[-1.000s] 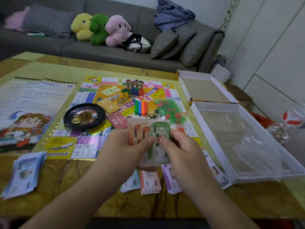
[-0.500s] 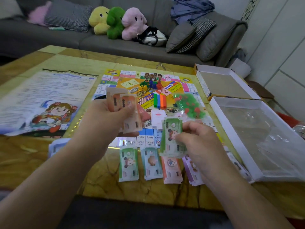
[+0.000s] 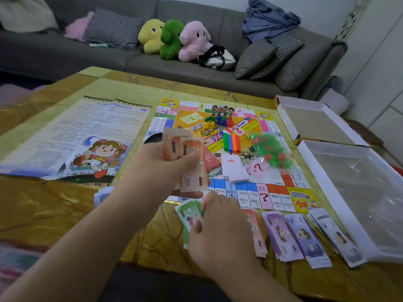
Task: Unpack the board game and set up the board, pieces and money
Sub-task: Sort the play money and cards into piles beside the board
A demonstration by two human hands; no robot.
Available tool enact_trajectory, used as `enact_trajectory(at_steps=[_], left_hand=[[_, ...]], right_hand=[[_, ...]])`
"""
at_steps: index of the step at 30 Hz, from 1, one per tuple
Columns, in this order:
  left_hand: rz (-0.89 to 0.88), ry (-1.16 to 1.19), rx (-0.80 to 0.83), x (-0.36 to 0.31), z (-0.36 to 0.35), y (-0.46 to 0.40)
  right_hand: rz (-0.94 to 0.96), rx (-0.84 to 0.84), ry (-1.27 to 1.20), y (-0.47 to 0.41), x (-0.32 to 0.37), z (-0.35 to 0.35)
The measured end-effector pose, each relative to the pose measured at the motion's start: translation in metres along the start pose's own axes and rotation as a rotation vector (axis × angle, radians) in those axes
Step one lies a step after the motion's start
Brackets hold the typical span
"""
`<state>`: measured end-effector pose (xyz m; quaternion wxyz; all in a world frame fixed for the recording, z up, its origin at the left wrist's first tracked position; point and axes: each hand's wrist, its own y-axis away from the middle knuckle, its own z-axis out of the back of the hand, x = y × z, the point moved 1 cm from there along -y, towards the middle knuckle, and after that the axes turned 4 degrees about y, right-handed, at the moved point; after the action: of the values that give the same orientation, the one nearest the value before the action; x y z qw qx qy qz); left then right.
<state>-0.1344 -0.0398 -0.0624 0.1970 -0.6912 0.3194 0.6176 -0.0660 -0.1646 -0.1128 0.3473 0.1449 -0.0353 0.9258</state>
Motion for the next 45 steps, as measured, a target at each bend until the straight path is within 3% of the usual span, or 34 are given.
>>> enact_trajectory(at_steps=[2,4,7,9,11,17,21,26,30,37,45], left_hand=[[0.009,-0.005,0.018,0.002,0.001,-0.001],[0.006,-0.031,0.031,0.003,0.001,-0.003],[-0.001,-0.076,0.058,0.003,-0.002,-0.003],[0.029,-0.083,0.116,0.003,-0.007,-0.002],[0.081,-0.076,0.203,0.004,-0.014,0.001],[0.275,0.092,0.392,0.001,-0.032,0.008],[0.357,0.269,0.368,0.0,-0.045,0.009],[0.22,0.064,0.343,0.012,-0.051,0.008],[0.114,-0.018,0.301,0.015,-0.058,0.009],[0.246,0.163,0.329,0.013,-0.068,0.012],[0.085,-0.083,0.293,0.016,-0.064,0.013]], right_hand=[[0.057,0.021,0.095,0.001,0.001,0.001],[0.085,-0.021,0.0,-0.001,-0.003,0.009],[0.051,-0.1,-0.527,-0.01,-0.023,0.028],[0.046,-0.024,-0.983,-0.016,-0.034,0.044],[0.039,-0.004,-1.16,-0.017,-0.042,0.053],[-0.034,-0.08,-1.074,-0.02,-0.061,0.06],[-0.094,-0.153,-1.042,-0.02,-0.077,0.064],[-0.067,-0.162,-0.945,-0.013,-0.085,0.068],[-0.055,-0.087,-1.055,-0.006,-0.087,0.073],[-0.068,-0.125,-1.091,-0.006,-0.095,0.077],[-0.057,-0.065,-1.154,-0.006,-0.09,0.073]])
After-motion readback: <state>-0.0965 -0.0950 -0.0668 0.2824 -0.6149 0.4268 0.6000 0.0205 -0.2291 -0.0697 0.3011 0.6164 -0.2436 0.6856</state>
